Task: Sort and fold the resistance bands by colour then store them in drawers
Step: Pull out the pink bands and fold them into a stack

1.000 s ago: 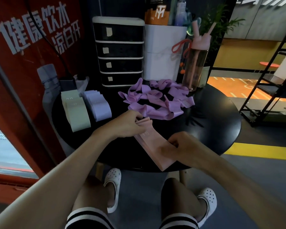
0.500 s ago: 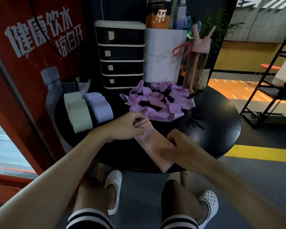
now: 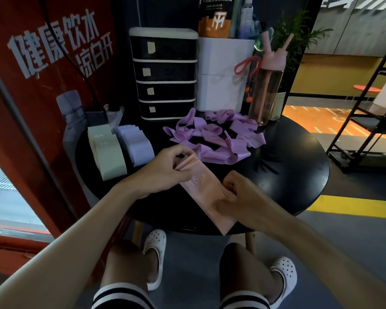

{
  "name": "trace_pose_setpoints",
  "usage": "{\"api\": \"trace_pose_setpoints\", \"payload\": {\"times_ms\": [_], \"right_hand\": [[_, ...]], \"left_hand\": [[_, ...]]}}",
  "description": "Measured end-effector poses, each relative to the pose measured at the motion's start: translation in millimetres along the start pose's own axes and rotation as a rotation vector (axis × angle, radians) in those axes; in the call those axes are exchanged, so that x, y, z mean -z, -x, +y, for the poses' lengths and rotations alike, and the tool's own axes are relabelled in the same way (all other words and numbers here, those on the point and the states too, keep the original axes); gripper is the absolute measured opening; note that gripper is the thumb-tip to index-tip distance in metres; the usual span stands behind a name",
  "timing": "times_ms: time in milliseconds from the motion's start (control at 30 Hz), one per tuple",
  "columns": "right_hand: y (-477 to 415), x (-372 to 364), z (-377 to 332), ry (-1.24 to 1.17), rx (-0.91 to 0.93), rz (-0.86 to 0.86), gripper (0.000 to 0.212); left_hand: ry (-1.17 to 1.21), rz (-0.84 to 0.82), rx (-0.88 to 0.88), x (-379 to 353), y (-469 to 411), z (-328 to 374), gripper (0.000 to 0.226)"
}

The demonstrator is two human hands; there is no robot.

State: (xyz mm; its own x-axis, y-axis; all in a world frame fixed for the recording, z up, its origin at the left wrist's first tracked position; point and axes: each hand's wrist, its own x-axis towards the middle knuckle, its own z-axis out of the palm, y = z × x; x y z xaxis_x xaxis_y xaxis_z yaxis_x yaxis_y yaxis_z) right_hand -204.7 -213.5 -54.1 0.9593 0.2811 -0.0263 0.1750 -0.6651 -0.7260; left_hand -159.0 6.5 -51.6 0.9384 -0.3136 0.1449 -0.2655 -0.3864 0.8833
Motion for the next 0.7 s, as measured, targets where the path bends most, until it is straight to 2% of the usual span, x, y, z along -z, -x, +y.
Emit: {"api": "trace_pose_setpoints", "payload": {"times_ms": [67, 233, 367, 500, 700], "right_hand": [[-3, 1, 2, 0.010, 0.031, 0.033, 0.027], [-21, 24, 15, 0.137, 0.169, 0.242, 0.027], [-31, 26, 35, 0.325, 0.238, 0.259, 0.031], [-27, 15, 53, 0.197, 0.330, 0.279, 0.050], [-28, 11, 53, 0.169, 0.359, 0.301, 0.054]], "left_hand": [[0.034, 0.035, -0.055, 0, 2, 1, 0.039], [0.118, 0.152, -0.147, -9, 1, -9, 0.049], [0.021, 0.138, -0.166, -24, -3, -25, 0.052], [-0.105, 0.073, -0.170, -28, -5, -31, 0.060], [-0.193, 0.048, -0.162, -29, -4, -32, 0.056]]}}
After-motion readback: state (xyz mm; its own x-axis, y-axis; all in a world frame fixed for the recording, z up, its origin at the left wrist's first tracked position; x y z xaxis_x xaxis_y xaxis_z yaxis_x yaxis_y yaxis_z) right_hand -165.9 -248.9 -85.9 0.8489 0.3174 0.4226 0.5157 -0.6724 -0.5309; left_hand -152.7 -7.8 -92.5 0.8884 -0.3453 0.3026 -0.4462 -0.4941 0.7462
